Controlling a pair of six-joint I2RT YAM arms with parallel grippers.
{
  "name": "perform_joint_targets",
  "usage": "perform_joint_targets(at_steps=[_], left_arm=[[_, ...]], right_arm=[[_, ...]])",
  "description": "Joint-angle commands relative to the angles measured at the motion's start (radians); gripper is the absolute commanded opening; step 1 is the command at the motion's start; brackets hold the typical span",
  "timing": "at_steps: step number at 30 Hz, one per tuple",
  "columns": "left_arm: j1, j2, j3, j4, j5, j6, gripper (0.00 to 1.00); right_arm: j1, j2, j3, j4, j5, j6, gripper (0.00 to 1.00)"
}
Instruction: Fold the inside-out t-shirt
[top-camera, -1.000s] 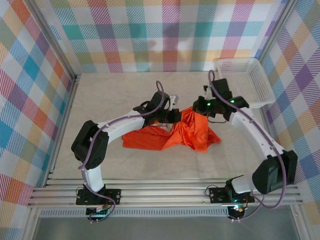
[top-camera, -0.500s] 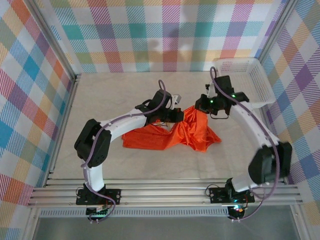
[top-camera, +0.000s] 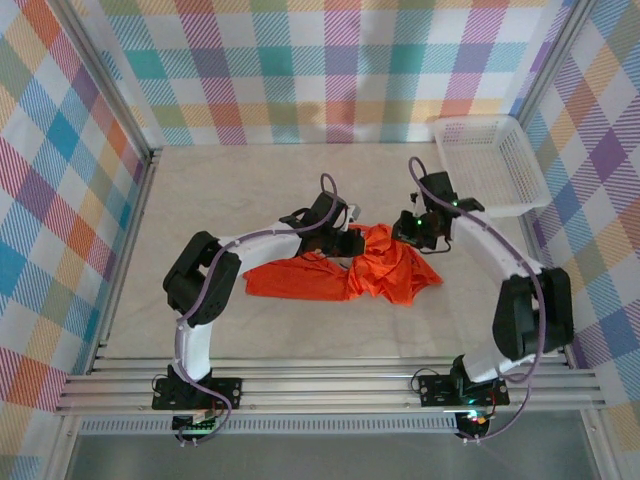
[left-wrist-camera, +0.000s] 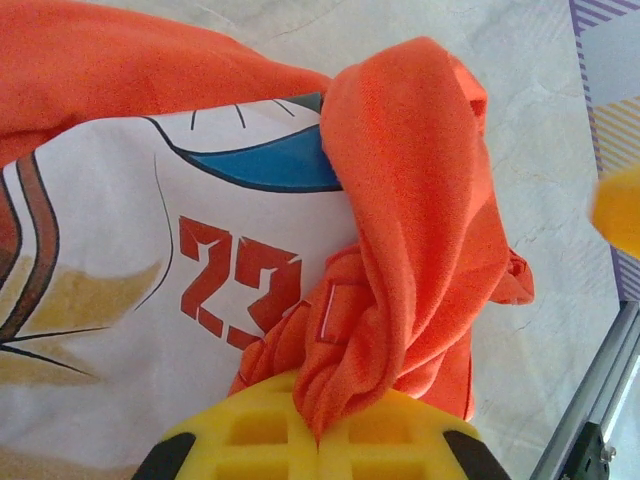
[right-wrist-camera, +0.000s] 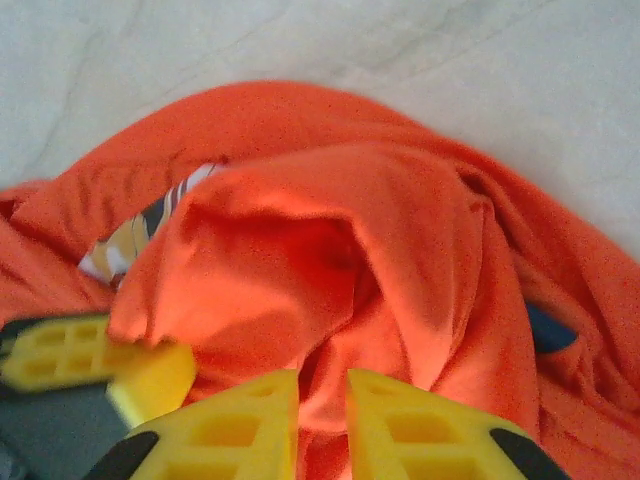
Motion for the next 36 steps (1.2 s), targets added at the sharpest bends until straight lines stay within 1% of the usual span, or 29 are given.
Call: perform_joint_targets(at_steps=[1, 2, 3, 4, 5, 9, 10, 12, 14, 17, 18, 19, 21, 23, 26, 29, 36], left_arm=[[0.005, 0.004, 0.009, -0.023, 0.007, -0.005, 0.00], [0.005, 0.004, 0.010, -0.023, 0.007, -0.006, 0.00], [0.005, 0.005, 0.011, -0.023, 0.006, -0.006, 0.00], [0.005, 0.005, 0.012, -0.023, 0.005, -0.007, 0.00], [0.005, 0.003, 0.012, -0.023, 0.005, -0.008, 0.00], [0.005, -0.001, 0.010, -0.024, 0.002, -0.010, 0.00], [0.005, -0.003, 0.009, -0.024, 0.002, -0.010, 0.00], [0.005, -0.004, 0.003, -0.025, 0.002, -0.011, 0.00], [0.005, -0.006, 0.003, -0.026, 0.002, -0.010, 0.00], [0.004, -0.015, -0.003, -0.030, -0.001, -0.008, 0.00], [0.005, -0.020, -0.006, -0.035, -0.004, -0.004, 0.00], [0.005, -0.024, -0.009, -0.039, -0.008, -0.001, 0.00], [0.005, -0.031, -0.013, -0.044, -0.015, 0.009, 0.00], [0.005, -0.032, -0.015, -0.051, -0.021, 0.018, 0.00], [0.006, -0.029, -0.014, -0.058, -0.023, 0.024, 0.00], [0.007, -0.022, -0.009, -0.059, -0.020, 0.027, 0.00], [0.009, -0.015, 0.011, -0.073, -0.021, 0.037, 0.00]], right_arm=[[0.014, -0.031, -0.085, 0.064, -0.024, 0.037, 0.12], [0.019, -0.033, -0.101, 0.085, -0.037, 0.046, 0.13], [0.028, -0.026, -0.113, 0.107, -0.048, 0.053, 0.15], [0.039, -0.014, -0.114, 0.121, -0.047, 0.055, 0.22], [0.047, 0.004, -0.111, 0.130, -0.046, 0.056, 0.27], [0.069, 0.085, -0.083, 0.184, -0.030, 0.055, 0.38], [0.070, 0.104, -0.077, 0.208, -0.026, 0.059, 0.42], [0.071, 0.143, -0.045, 0.228, -0.028, 0.067, 0.43], [0.070, 0.185, 0.002, 0.223, -0.027, 0.076, 0.40], [0.072, 0.214, 0.066, 0.175, -0.029, 0.070, 0.21], [0.073, 0.208, 0.080, 0.144, -0.024, 0.059, 0.13], [0.072, 0.195, 0.091, 0.112, -0.011, 0.046, 0.07], [0.073, 0.162, 0.107, 0.048, 0.021, 0.016, 0.00], [0.072, 0.128, 0.132, -0.015, 0.039, -0.016, 0.00], [0.071, 0.062, 0.163, -0.097, 0.034, -0.047, 0.00], [0.072, -0.021, 0.195, -0.154, -0.002, -0.055, 0.00], [0.067, -0.161, 0.369, -0.288, -0.109, -0.051, 0.00]])
